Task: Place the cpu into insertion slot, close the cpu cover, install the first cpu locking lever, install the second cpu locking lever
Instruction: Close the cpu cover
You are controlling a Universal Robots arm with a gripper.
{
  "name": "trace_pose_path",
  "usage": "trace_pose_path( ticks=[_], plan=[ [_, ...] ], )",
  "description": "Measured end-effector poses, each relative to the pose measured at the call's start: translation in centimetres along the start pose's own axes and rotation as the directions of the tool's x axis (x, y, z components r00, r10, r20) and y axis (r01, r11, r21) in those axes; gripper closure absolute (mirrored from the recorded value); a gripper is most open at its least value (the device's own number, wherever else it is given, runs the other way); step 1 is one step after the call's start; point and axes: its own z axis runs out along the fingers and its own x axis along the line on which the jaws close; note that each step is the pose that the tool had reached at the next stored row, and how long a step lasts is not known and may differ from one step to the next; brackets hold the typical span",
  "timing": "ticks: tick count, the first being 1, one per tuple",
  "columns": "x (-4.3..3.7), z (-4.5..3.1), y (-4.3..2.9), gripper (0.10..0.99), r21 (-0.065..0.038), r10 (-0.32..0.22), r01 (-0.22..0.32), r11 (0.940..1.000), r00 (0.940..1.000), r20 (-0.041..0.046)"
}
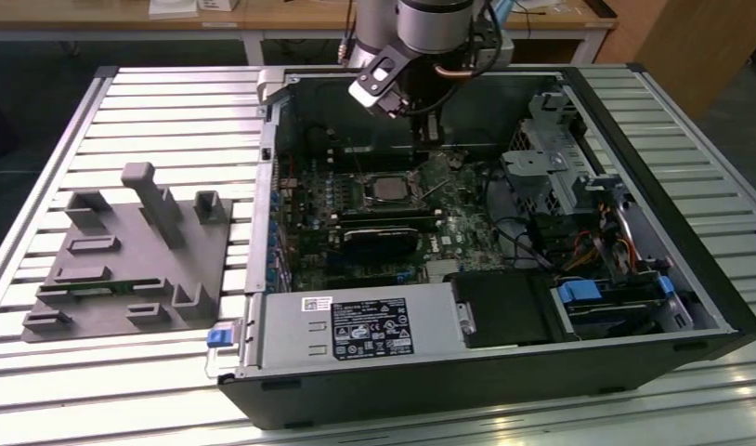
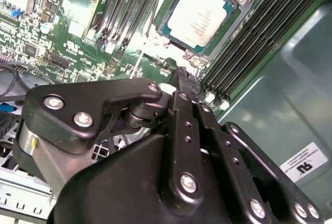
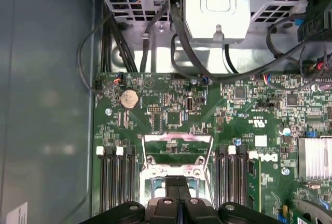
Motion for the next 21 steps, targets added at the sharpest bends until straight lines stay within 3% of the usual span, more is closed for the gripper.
trace_pose_path(
  ticks=[7,21],
  plan=[
    [0.02,0.06,0.99,0.98,0.0,0.0,0.0,1.0,1.0,0.0],
    [0.09,0.29,4.66,0.98,0.0,0.0,0.0,1.0,1.0,-0.0001]
  ],
)
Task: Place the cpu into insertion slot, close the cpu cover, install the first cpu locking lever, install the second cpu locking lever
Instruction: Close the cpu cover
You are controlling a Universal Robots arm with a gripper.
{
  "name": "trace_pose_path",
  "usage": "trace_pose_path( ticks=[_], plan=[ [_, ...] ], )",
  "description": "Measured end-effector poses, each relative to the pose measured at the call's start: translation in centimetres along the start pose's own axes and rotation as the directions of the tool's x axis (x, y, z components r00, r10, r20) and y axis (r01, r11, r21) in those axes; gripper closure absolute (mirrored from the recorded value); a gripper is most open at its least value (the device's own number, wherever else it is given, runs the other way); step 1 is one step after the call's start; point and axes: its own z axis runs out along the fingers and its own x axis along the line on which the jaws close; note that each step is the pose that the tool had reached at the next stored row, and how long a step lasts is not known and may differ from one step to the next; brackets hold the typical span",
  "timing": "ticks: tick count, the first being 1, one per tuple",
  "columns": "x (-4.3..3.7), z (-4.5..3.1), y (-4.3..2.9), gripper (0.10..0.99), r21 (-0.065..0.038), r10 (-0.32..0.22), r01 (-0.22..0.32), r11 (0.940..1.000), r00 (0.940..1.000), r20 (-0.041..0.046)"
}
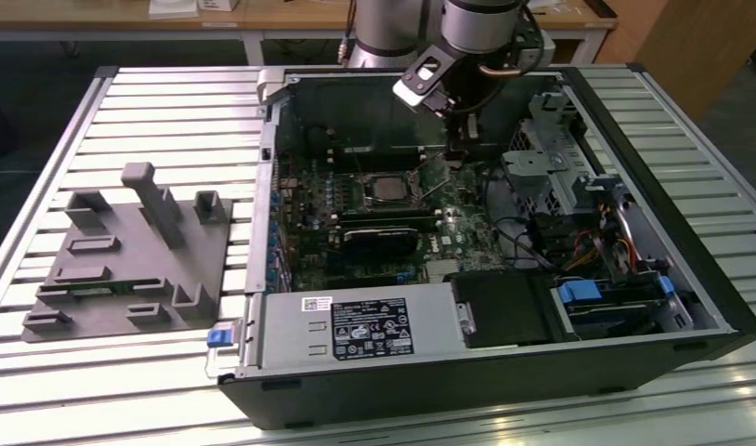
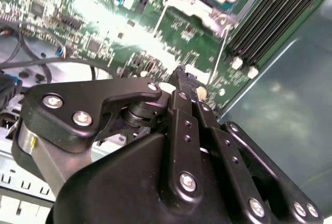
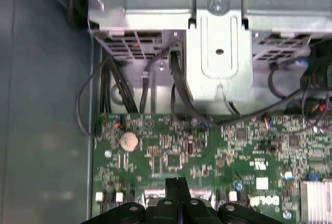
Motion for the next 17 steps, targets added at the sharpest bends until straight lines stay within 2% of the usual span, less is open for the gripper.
trace_pose_path(
  ticks=[4,13,17],
  plan=[
    [0.03,0.06,0.85,0.98,0.0,0.0,0.0,1.0,1.0,0.0],
    [0.06,0.49,1.54,0.98,0.001,0.0,0.0,1.0,1.0,0.0027],
    [0.05,1.04,1.68,0.98,0.004,0.0,0.0,1.0,1.0,0.0036]
  ],
)
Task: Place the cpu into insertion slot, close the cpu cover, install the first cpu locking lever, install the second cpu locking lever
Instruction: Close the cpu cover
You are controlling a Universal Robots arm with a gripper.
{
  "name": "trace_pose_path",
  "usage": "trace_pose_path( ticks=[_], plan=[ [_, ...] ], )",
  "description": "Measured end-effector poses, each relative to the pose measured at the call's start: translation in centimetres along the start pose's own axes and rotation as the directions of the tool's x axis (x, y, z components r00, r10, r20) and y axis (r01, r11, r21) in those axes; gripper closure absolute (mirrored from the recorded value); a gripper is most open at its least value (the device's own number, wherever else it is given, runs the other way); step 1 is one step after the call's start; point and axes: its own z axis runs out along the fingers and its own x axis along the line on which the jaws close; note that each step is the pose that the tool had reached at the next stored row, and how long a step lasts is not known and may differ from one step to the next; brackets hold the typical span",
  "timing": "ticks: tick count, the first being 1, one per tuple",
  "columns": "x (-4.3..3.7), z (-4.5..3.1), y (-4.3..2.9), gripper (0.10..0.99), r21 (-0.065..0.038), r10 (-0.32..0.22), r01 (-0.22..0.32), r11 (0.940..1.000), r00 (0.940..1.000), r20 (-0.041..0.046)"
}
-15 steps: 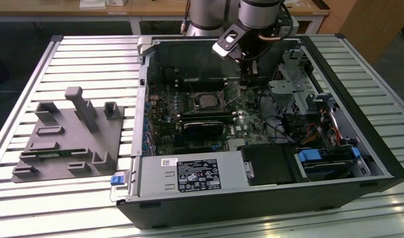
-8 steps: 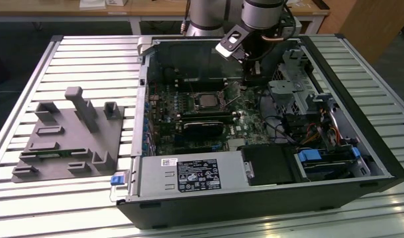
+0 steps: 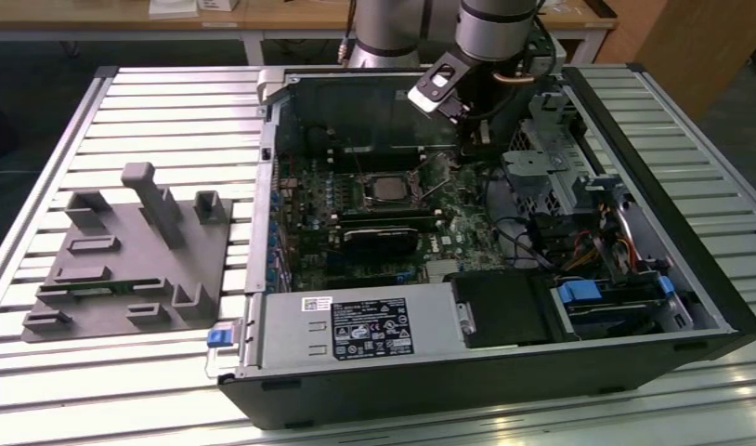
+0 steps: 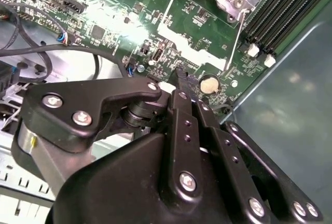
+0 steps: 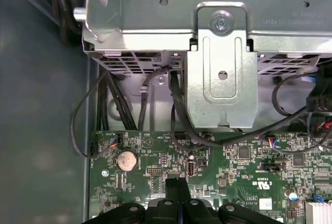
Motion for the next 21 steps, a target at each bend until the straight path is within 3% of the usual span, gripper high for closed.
trace_pose_path(
  ticks=[1,2,3,11,21],
  plan=[
    [0.0,0.16,0.01,0.98,0.001,0.0,0.0,1.0,1.0,0.0002],
    [-0.01,0.97,0.02,0.98,0.008,0.0,0.0,1.0,1.0,0.0008],
    [-0.01,1.25,0.01,0.98,0.01,0.0,0.0,0.9999,1.0,0.0014],
    [-0.01,1.28,-0.07,0.98,0.01,0.0,0.0,0.9999,1.0,0.0014],
    [-0.04,1.18,-1.57,0.98,0.01,0.0,0.0,0.9999,1.0,0.0015]
  ],
)
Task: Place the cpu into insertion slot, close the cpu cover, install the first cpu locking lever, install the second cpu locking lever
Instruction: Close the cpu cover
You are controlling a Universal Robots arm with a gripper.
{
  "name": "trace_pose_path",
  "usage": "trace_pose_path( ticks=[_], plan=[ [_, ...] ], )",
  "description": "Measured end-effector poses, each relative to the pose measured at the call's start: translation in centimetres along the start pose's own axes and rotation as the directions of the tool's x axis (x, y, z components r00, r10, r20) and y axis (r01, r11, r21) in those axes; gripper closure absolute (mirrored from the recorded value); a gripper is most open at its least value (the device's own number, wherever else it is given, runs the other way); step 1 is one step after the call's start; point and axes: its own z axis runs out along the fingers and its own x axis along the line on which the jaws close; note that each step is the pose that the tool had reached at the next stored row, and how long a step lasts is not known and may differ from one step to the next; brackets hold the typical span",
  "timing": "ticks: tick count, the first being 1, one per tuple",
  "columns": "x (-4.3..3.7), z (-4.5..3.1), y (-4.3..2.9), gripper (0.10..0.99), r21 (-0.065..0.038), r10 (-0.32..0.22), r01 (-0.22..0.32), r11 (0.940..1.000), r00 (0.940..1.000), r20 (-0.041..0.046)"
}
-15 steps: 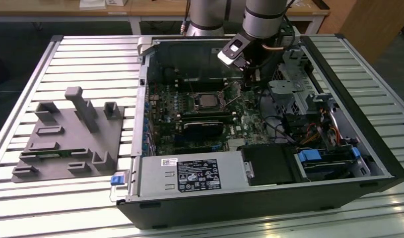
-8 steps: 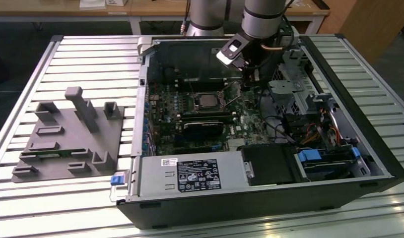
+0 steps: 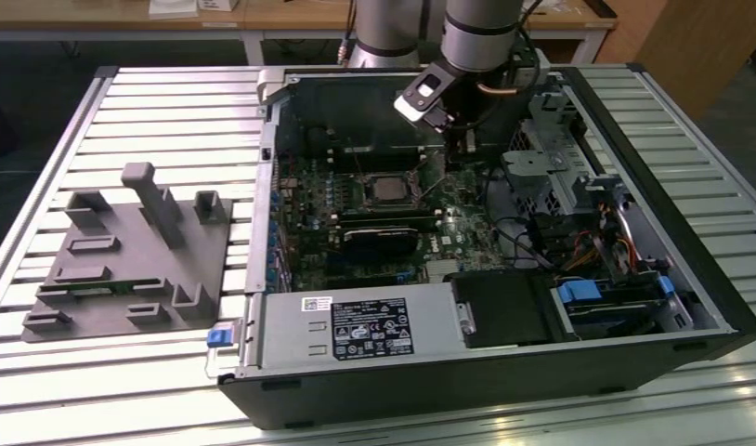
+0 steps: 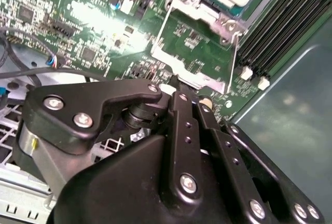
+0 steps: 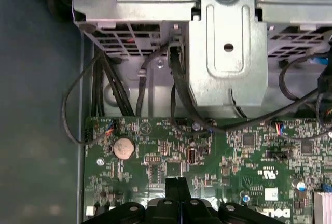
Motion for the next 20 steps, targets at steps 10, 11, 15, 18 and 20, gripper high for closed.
trace_pose_path(
  ticks=[10,11,15,18,20],
  plan=[
    [-0.04,-0.1,-2.13,0.98,0.0,0.0,0.0,1.0,1.0,0.0],
    [-0.05,-0.12,-2.37,0.98,0.0,0.0,0.0,1.0,1.0,0.0],
    [-0.07,-0.16,-3.3,0.98,0.0,0.0,0.0,1.0,1.0,0.0],
    [-0.08,-0.18,-3.84,0.98,0.0,0.0,0.0,1.0,1.0,0.0],
    [-0.08,-0.2,-4.19,0.98,0.0,0.0,0.0,1.0,1.0,0.0]
  ],
)
